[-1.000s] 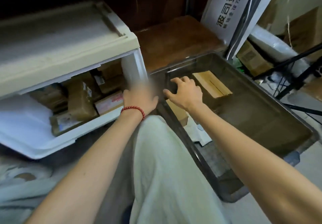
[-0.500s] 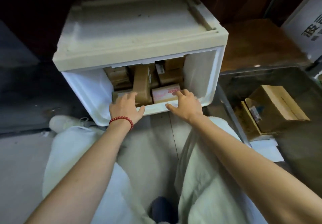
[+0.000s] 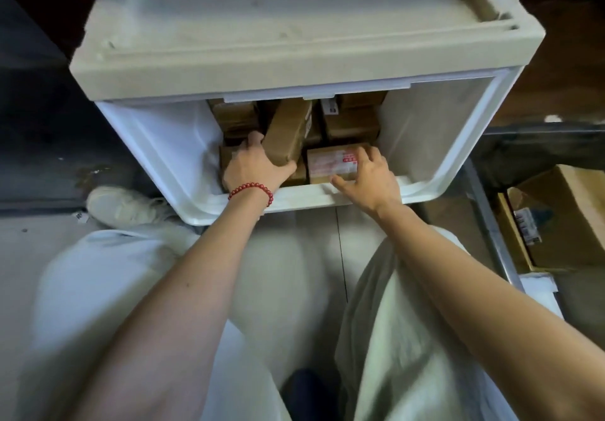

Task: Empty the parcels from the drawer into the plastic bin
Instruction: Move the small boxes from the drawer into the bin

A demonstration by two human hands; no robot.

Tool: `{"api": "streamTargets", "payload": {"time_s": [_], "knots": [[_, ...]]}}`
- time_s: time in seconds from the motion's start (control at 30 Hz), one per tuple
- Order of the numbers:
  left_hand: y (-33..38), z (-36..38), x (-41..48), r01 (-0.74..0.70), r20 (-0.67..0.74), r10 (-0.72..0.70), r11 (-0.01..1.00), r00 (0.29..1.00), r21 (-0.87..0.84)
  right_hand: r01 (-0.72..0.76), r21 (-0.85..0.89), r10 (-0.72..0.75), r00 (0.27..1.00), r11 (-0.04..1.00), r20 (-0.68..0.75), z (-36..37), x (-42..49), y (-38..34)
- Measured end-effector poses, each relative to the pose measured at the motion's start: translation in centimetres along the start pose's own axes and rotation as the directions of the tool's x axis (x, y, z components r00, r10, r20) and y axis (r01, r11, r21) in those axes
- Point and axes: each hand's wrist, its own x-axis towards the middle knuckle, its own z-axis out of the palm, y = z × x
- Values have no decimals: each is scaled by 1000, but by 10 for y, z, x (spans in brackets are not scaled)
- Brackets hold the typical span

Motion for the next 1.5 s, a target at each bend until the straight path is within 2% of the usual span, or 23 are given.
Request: {"api": "streamTargets", "payload": {"time_s": [0.13, 0.47, 0.67, 0.77, 0.87, 0.93, 1.03, 1.1, 1.23, 1.4, 1.5], "knots": [[-8, -7, -7, -4, -17, 1, 988, 1000, -152, -12, 59, 12, 1000, 998, 0, -1, -2, 3], [-24, -36, -64, -143, -66, 129, 946, 989, -291, 106, 260, -91, 994, 960, -67, -25, -46, -5], [-28, -47, -118, -203, -85, 185, 902, 979, -381, 131, 412, -93, 989, 902, -111, -38, -86, -7], [-26, -51, -138, -143, -61, 130, 880, 990, -453, 122, 454, -93, 992, 882, -85, -41, -102, -2], [-26, -55, -142, -12, 32, 38, 815, 999, -579, 5, 555, -31, 999, 832, 37, -41, -111, 1], [-27, -56, -139, 86, 110, -15, 733, 994, -674, -63, 606, -6, 994, 793, 111, -39, -112, 4], [-25, -59, -136, 228, 217, -87, 548, 972, -805, -97, 635, 5, 989, 767, 146, -37, -112, 5], [-25, -59, -134, 263, 246, -99, 477, 964, -839, -92, 647, -11, 988, 757, 154, -37, -111, 3], [-24, -61, -134, 261, 259, -76, 506, 963, -822, -57, 692, -72, 985, 720, 157, -36, -110, 3], [-25, -60, -137, 152, 161, -51, 675, 986, -722, -9, 737, -114, 986, 675, 117, -32, -105, 5], [-22, -60, -141, 138, 151, -45, 708, 988, -693, 33, 742, -138, 987, 670, 80, -31, -104, 5]]}}
